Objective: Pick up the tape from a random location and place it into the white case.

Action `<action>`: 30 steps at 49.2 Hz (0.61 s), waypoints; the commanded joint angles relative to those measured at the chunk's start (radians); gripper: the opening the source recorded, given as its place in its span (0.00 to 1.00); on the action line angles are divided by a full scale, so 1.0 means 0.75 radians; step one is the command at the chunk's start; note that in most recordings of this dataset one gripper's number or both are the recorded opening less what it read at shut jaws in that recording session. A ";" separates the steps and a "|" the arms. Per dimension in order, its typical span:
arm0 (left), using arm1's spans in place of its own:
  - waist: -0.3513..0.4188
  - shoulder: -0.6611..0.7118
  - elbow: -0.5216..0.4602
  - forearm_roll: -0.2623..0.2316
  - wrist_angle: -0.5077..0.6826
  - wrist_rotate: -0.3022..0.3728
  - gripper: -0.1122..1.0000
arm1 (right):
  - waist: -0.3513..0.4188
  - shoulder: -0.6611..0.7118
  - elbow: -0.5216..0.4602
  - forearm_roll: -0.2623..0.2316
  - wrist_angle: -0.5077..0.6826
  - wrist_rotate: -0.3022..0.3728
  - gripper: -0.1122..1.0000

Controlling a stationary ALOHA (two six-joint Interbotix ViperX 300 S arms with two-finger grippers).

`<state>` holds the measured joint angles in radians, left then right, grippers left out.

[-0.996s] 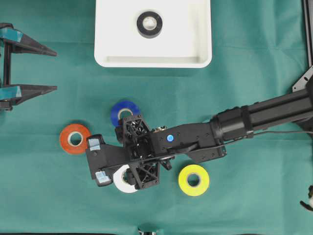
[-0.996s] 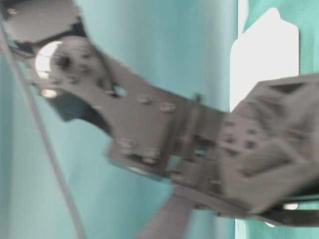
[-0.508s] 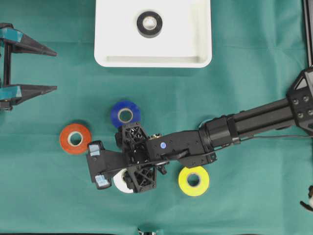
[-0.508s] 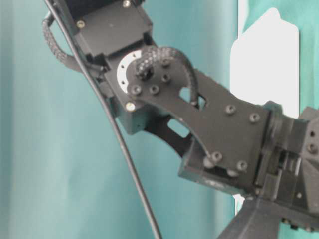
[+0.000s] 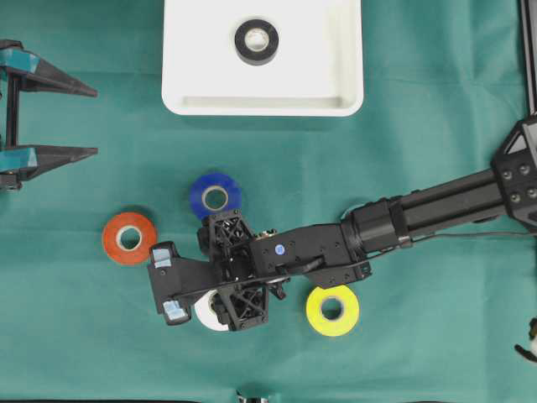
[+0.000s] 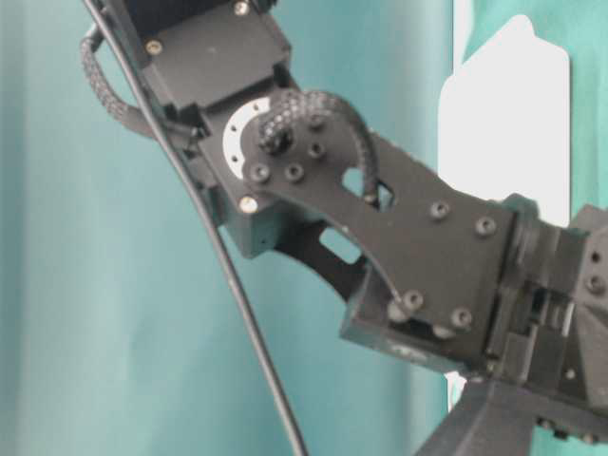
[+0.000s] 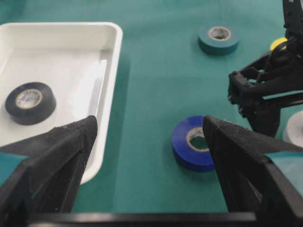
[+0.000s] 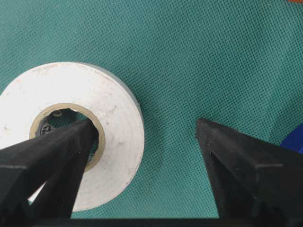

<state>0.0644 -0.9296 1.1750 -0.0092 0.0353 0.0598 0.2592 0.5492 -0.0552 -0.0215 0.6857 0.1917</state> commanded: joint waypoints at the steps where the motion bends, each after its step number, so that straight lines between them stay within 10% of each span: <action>1: 0.004 0.008 -0.012 -0.002 -0.006 0.000 0.98 | -0.004 -0.006 -0.004 -0.004 0.004 -0.004 0.87; 7: 0.006 0.008 -0.012 -0.002 -0.006 0.000 0.98 | -0.008 -0.010 -0.008 -0.004 0.002 -0.004 0.69; 30: 0.004 0.008 -0.012 -0.002 -0.006 0.000 0.98 | -0.008 -0.037 -0.008 -0.004 0.000 -0.010 0.65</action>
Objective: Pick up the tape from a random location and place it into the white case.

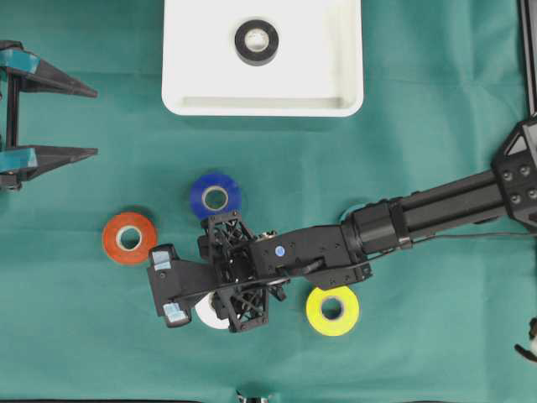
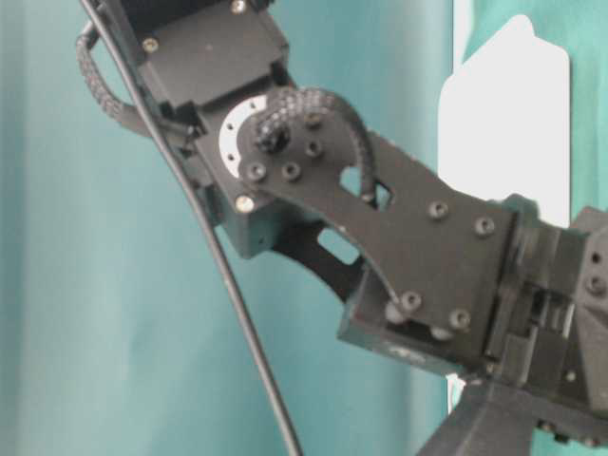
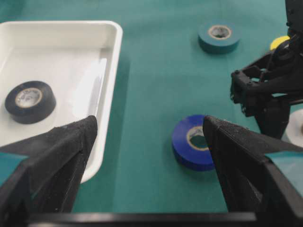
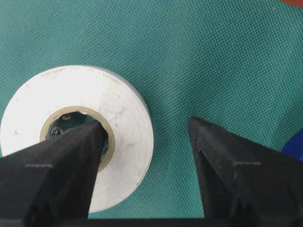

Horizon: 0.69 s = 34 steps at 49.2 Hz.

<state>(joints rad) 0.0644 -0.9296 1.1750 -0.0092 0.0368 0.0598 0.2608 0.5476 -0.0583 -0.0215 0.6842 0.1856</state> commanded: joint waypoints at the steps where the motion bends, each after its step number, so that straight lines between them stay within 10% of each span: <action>1: 0.004 0.008 -0.012 -0.002 -0.008 0.000 0.98 | -0.010 -0.037 -0.004 -0.006 0.002 -0.002 0.65; 34: 0.004 0.008 -0.012 -0.002 -0.006 0.000 0.98 | -0.010 -0.053 -0.004 -0.006 -0.002 -0.002 0.53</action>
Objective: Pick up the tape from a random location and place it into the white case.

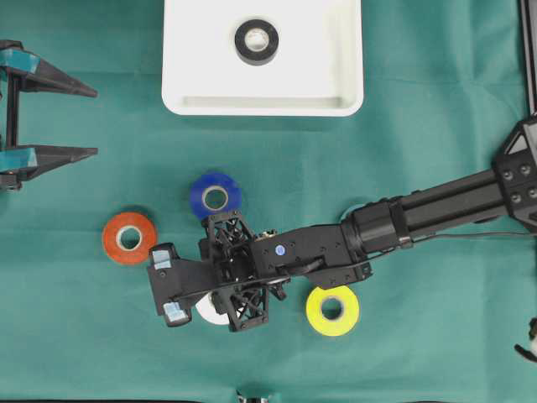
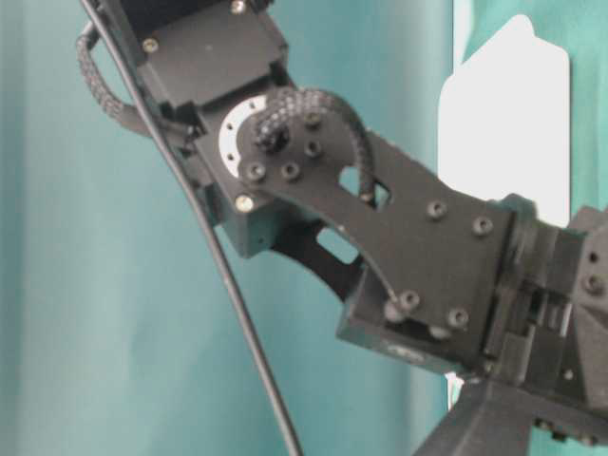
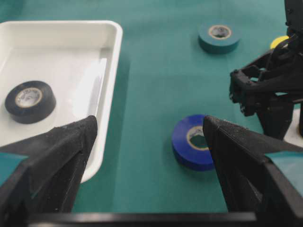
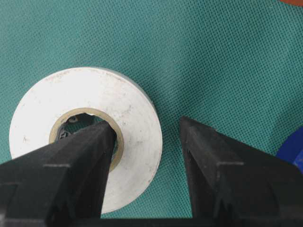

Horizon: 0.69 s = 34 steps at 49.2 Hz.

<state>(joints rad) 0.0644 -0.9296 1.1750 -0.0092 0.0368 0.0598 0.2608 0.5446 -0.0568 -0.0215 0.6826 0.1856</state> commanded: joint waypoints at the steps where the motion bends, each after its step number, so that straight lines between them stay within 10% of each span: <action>1: 0.004 0.008 -0.012 -0.002 -0.006 0.000 0.98 | -0.010 -0.049 -0.006 -0.006 0.000 -0.002 0.52; 34: 0.004 0.008 -0.012 -0.002 -0.004 0.000 0.98 | -0.010 -0.211 -0.012 -0.006 0.074 -0.002 0.40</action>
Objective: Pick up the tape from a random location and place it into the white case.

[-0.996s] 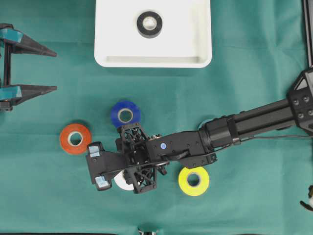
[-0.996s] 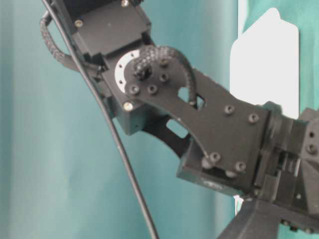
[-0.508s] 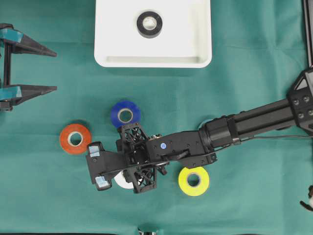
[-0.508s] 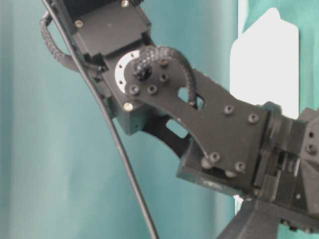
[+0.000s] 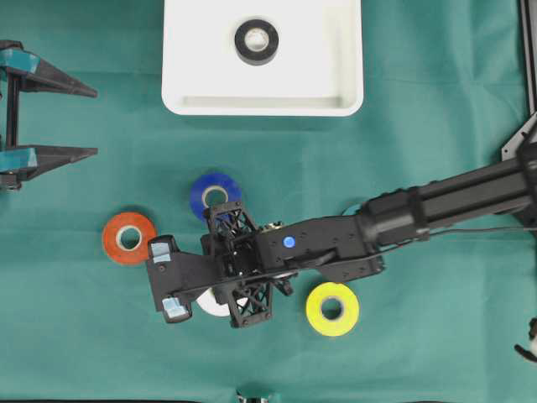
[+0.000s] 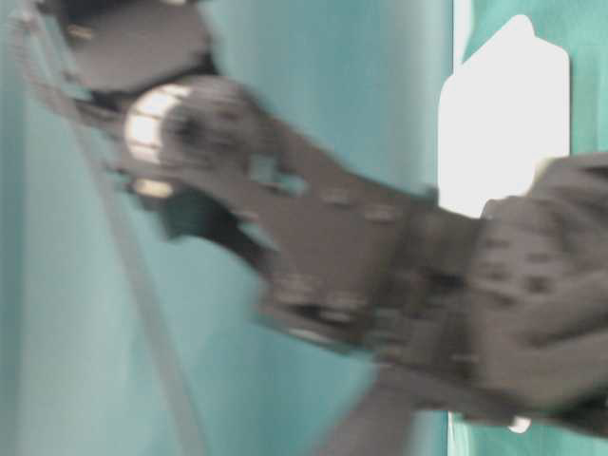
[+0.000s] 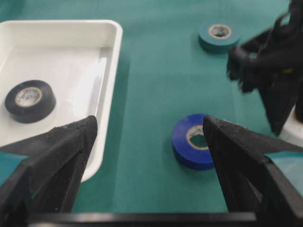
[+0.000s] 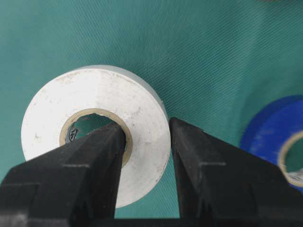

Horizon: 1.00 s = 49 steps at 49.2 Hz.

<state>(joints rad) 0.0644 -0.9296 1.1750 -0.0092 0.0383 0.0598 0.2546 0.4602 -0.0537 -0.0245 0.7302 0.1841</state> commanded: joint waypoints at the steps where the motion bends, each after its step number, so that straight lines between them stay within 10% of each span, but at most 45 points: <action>1: 0.004 0.008 -0.012 -0.002 -0.004 0.002 0.98 | -0.002 -0.108 -0.014 -0.002 0.014 0.000 0.40; 49: 0.004 0.008 -0.014 -0.002 0.002 0.002 0.98 | 0.000 -0.342 -0.211 -0.051 0.472 0.008 0.40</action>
<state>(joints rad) 0.0644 -0.9296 1.1750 -0.0092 0.0430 0.0598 0.2546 0.2638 -0.1733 -0.0522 1.0753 0.1856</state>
